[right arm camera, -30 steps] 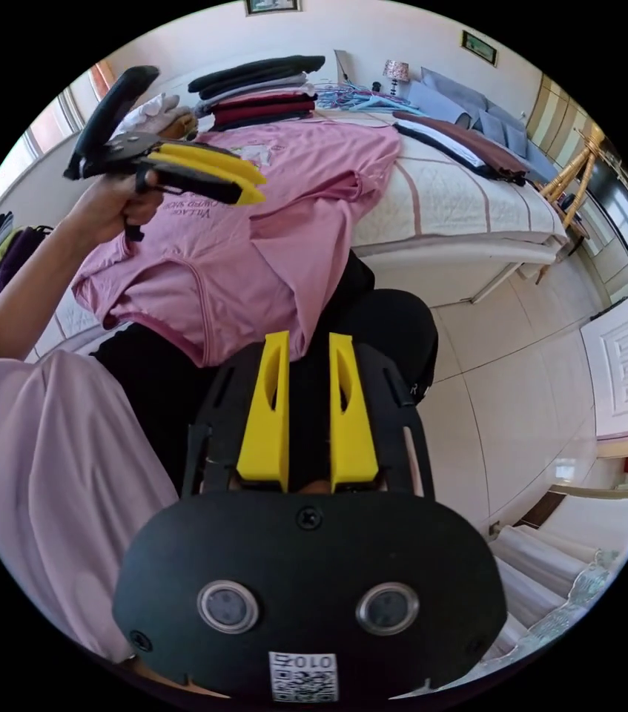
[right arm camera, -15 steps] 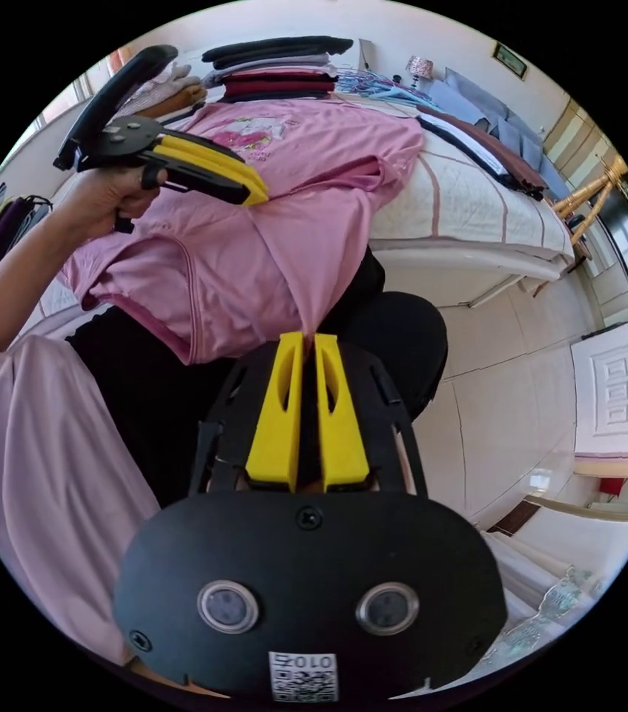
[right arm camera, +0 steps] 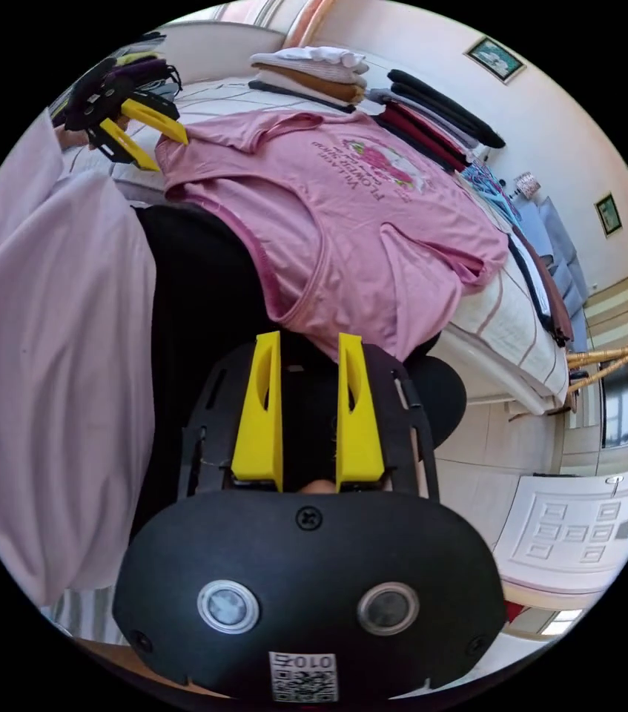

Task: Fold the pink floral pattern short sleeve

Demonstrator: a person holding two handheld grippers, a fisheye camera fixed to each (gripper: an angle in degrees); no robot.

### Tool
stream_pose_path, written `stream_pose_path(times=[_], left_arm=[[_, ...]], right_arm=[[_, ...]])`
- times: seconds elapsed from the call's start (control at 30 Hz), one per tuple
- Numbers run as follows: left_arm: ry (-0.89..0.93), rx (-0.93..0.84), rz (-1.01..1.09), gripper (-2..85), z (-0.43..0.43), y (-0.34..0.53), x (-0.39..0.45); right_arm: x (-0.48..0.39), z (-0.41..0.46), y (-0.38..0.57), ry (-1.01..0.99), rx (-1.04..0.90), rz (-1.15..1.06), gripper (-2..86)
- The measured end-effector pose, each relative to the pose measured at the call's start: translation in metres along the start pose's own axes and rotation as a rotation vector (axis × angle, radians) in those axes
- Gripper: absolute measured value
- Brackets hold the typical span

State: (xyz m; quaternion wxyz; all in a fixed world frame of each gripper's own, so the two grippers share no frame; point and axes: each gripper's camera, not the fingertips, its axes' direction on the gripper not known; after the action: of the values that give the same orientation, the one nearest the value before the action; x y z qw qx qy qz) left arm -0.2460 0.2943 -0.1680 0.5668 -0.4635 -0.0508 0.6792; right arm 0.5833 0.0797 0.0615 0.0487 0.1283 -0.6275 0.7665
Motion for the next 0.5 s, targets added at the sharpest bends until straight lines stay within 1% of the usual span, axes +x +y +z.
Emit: stream_pose_path(times=[0.17,0.33,0.5], left_arm=[[-0.046,-0.005,-0.036,8.1,0.012,0.009,0.02],[-0.176,-0.036,0.01,5.4,0.03,0.0,0.027],[-0.201,-0.041,-0.018,1.9,0.036,0.007,0.02]], right_arm=[[-0.008,0.004,-0.015,0.027,-0.028,-0.032,10.6],[-0.011,0.004,-0.022,0.054,-0.057,-0.079,10.5],[-0.013,0.008,-0.018,0.109,-0.104,-0.097,10.5]])
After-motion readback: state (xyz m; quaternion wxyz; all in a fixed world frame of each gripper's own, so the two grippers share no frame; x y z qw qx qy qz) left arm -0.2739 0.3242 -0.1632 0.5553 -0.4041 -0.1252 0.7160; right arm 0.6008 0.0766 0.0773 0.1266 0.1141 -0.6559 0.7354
